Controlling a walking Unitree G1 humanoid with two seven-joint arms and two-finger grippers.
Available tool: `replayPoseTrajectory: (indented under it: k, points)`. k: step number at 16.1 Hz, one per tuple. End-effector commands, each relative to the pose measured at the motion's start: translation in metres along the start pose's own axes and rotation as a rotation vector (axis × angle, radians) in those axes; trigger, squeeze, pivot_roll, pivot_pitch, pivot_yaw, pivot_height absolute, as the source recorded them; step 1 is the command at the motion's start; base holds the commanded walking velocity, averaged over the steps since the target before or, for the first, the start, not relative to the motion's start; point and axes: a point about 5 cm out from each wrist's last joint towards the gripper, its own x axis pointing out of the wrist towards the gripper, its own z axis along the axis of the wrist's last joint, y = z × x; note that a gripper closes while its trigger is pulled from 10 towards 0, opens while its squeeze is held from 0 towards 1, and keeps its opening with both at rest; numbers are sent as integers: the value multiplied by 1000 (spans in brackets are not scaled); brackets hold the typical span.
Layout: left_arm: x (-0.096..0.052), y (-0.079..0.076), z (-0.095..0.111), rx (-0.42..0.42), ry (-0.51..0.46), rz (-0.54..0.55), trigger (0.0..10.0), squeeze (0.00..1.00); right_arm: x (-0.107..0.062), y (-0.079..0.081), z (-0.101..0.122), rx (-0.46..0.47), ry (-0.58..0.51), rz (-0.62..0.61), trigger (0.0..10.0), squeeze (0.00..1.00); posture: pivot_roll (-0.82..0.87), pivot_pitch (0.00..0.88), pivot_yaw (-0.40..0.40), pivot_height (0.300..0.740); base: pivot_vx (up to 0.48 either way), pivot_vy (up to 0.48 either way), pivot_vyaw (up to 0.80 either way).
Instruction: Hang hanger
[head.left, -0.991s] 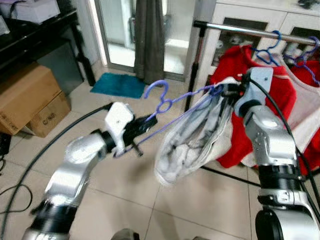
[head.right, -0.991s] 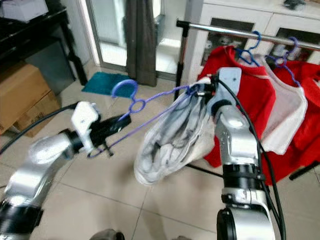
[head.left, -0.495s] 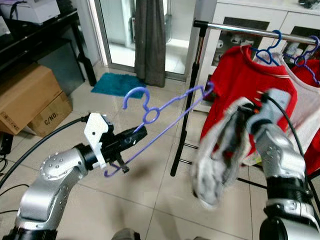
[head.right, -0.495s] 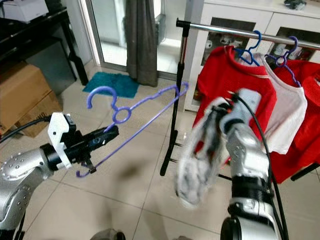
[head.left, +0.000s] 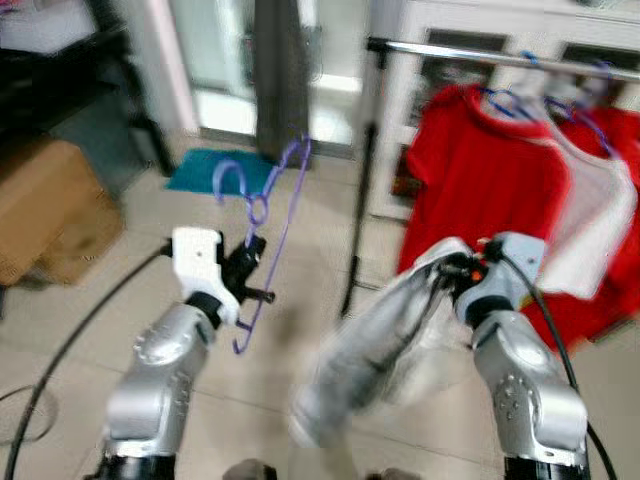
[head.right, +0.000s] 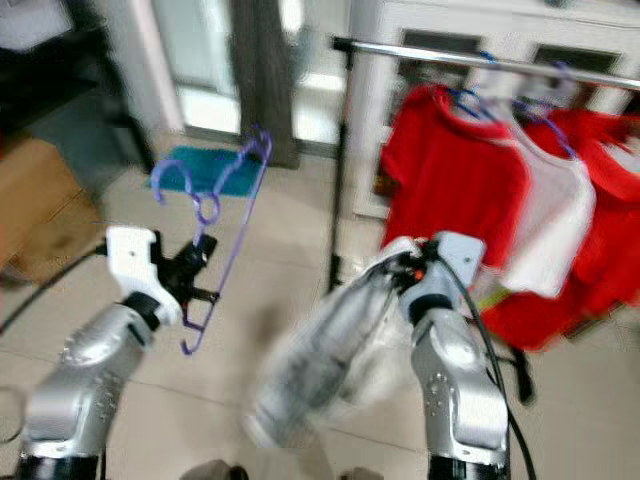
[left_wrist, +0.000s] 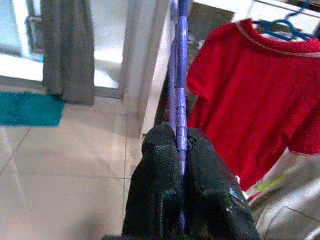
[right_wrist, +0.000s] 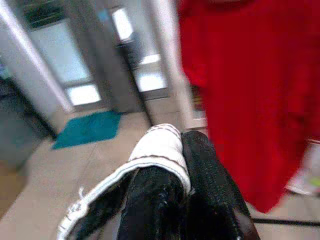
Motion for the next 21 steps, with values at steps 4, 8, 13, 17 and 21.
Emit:
replayPoseTrajectory:
  k: [4,8,13,17,21]
  points:
    - [5,-4,10,-55,-57,33,10000,0,-2,7,11,38,-48,26,10000,0,-74,23,-9,740,0,0,-800]
    - [12,1,15,94,-27,-12,10000,0,1,2,7,-12,-21,7,10000,0,-80,32,11,740,0,0,-800]
    - [15,9,30,183,-27,-25,10000,0,8,15,16,-35,-48,73,10000,0,-69,43,7,740,278,0,-800]
    - [17,10,27,195,-9,-33,10000,0,13,27,18,-69,-57,166,10000,0,-66,41,2,740,286,0,-550]
    - [19,1,28,208,-5,-84,10000,0,13,30,25,-77,-78,170,10000,0,-79,54,0,740,301,0,-133]
